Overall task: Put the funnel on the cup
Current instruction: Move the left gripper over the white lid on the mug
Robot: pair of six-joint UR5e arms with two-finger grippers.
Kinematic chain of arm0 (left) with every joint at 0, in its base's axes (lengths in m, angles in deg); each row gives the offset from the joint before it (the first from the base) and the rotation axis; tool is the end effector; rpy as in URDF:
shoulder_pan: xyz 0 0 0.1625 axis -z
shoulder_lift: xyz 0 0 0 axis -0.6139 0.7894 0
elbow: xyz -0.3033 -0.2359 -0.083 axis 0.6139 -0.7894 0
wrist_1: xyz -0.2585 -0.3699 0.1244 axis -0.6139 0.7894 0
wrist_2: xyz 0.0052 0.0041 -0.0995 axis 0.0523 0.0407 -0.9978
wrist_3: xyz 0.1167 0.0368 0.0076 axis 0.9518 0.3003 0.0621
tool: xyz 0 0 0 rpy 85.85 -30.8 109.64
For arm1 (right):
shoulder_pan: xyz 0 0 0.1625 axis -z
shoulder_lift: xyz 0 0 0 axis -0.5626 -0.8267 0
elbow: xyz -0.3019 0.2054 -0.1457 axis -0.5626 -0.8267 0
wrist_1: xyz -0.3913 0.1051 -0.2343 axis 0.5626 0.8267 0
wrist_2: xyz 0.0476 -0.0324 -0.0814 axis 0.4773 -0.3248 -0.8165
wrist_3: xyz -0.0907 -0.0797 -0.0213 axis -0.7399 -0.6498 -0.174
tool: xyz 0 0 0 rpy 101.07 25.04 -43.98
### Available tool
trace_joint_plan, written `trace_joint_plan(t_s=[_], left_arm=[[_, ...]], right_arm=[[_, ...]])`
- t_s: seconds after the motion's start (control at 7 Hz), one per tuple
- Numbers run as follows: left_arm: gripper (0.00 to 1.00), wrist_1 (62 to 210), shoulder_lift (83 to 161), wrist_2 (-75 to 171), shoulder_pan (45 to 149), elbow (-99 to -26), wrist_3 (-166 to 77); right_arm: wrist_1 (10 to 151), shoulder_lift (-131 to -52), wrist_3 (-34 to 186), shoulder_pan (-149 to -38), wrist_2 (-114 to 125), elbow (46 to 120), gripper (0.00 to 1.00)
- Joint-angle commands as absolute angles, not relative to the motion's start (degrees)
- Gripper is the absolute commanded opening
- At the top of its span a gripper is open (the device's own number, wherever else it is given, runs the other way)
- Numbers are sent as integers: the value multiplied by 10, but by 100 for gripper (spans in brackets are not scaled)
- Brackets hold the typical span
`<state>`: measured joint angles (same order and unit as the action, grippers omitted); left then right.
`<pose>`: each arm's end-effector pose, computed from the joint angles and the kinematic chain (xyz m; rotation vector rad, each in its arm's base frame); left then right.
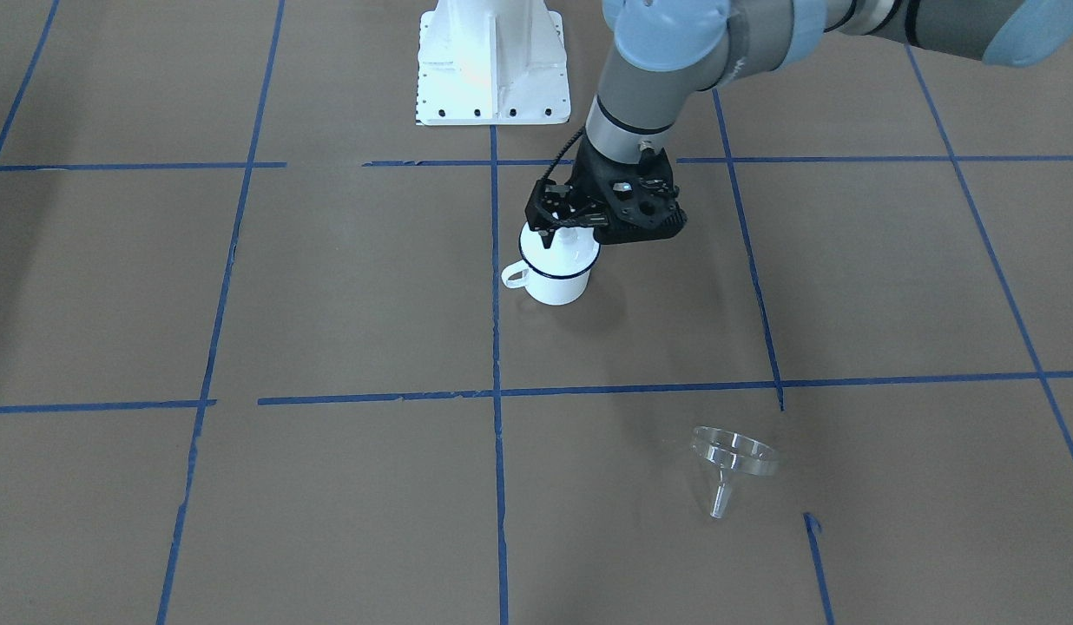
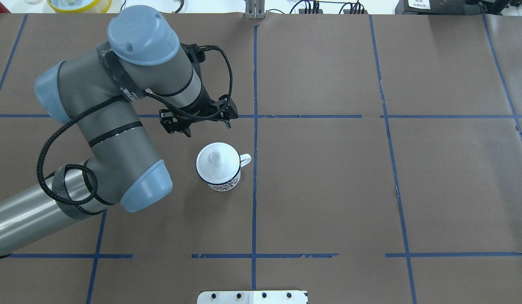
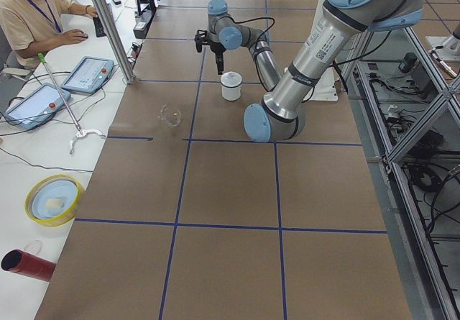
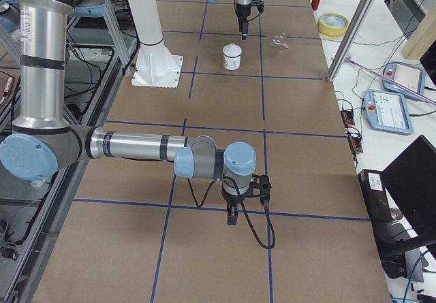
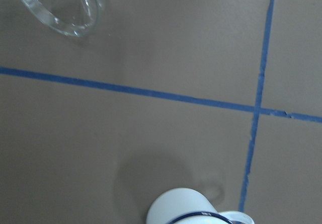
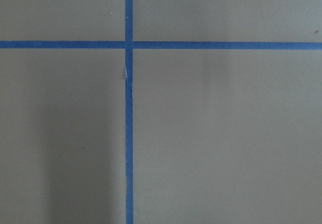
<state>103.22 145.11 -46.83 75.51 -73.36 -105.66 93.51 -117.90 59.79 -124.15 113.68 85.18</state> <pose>0.4874 -0.4751 0.0843 -0.0354 0.9282 -0.1911 0.0518 -0.5047 0.6570 -0.0189 -0.7195 0.0104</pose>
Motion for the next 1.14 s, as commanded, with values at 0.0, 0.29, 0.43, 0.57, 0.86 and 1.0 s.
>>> trace_joint_plan(t_s=[0.0, 0.29, 0.43, 0.57, 0.86, 1.0], left_arm=[[100, 1028, 1454, -424, 722, -727, -1074], [100, 985, 1455, -371, 697, -729, -1075], [100, 985, 1456, -371, 693, -730, -1078], [100, 986, 1455, -371, 687, -730, -1084], [100, 986, 1454, -371, 683, -733, -1084], [100, 986, 1453, -371, 684, -734, -1083]], right_arm=[[935, -1179, 598, -1242, 1137, 852, 100], [935, -1179, 598, -1242, 1137, 852, 100], [935, -1179, 598, -1242, 1137, 852, 100], [935, -1179, 598, -1242, 1137, 852, 100], [935, -1179, 598, -1242, 1137, 852, 100], [935, -1179, 598, -1242, 1137, 852, 100]])
